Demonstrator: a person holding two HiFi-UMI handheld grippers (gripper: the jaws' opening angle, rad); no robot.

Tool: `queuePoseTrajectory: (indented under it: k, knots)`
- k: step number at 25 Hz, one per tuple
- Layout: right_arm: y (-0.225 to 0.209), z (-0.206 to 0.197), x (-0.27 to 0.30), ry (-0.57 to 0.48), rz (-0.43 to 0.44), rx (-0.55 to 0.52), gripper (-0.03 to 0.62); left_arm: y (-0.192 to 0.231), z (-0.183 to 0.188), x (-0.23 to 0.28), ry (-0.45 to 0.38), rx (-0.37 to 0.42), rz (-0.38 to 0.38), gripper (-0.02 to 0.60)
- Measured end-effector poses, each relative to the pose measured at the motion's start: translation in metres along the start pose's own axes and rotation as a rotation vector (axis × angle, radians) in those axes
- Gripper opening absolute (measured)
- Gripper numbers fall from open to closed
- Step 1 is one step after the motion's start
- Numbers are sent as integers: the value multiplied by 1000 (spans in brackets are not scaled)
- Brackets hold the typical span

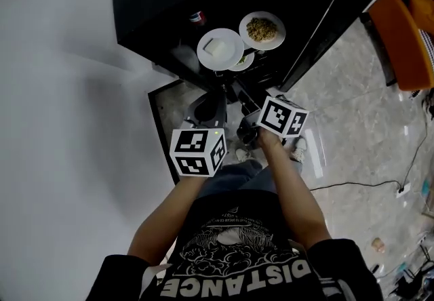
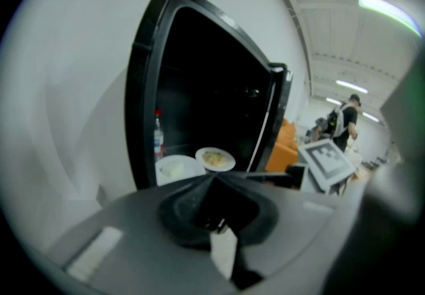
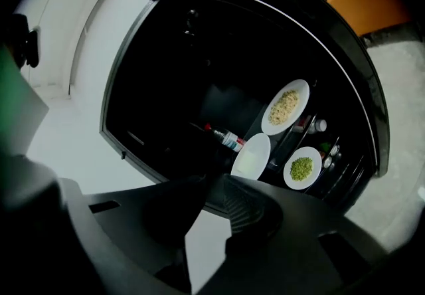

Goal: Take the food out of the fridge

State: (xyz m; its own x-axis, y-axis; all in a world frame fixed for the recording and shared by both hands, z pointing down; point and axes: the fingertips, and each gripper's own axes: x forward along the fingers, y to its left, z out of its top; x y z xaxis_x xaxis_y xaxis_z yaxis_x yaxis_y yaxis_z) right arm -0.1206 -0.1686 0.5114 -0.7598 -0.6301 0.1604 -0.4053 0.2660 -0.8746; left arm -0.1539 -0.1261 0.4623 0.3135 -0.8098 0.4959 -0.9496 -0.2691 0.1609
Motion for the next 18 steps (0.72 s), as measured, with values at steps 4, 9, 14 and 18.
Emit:
queuePoseTrajectory:
  k: [4, 9, 14, 18]
  knots:
    - [-24, -6, 19, -33, -4, 100, 86, 8, 0, 10, 8, 31, -24, 3]
    - [-54, -10, 39, -80, -18, 228, 114, 15, -1, 21, 19, 61, -49, 3]
    - [-70, -14, 56, -95, -14, 307, 132, 20, -3, 27, 25, 70, -59, 2]
    - [-76, -15, 70, -95, -3, 361, 132, 23, -4, 28, 24, 77, -63, 3]
